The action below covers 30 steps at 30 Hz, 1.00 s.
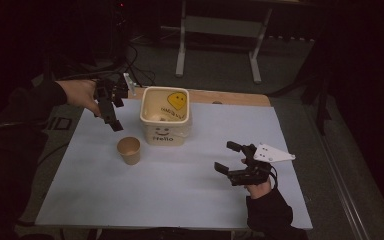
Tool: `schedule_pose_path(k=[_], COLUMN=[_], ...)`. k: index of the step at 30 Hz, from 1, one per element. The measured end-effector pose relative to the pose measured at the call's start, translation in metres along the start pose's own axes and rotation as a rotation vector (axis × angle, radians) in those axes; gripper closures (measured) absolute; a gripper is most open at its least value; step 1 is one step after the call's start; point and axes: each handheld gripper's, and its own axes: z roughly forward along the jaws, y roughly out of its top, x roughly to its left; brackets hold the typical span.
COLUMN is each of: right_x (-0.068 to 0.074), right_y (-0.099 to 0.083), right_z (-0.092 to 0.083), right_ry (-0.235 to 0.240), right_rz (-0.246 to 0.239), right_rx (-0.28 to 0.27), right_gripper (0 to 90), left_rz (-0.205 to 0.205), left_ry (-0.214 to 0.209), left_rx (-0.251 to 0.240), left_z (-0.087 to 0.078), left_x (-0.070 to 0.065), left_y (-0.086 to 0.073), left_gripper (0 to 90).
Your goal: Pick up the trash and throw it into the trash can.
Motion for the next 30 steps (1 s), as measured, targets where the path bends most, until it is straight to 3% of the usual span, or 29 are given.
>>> schedule_pose_path(k=[7,15,30], right_x=[0.001,0.002,0.002], right_y=[0.000,0.001,0.002], right_z=[0.000,0.000,0.001], right_ry=[0.002,0.004,0.011], right_rz=[-0.002,-0.009,-0.016], right_rx=[0.002,0.004,0.008], right_gripper=[13.2,13.3,13.3], left_rz=[-0.009,0.012,0.009], left_ry=[-0.003,-0.008,-0.038], left_rx=[0.007,-0.008,-0.005], left_z=[0.010,0.025,0.079], left_x=[-0.005,-0.010,-0.007], left_y=[-0.001,0.001,-0.009], left_gripper=[0.4,0.4,0.4])
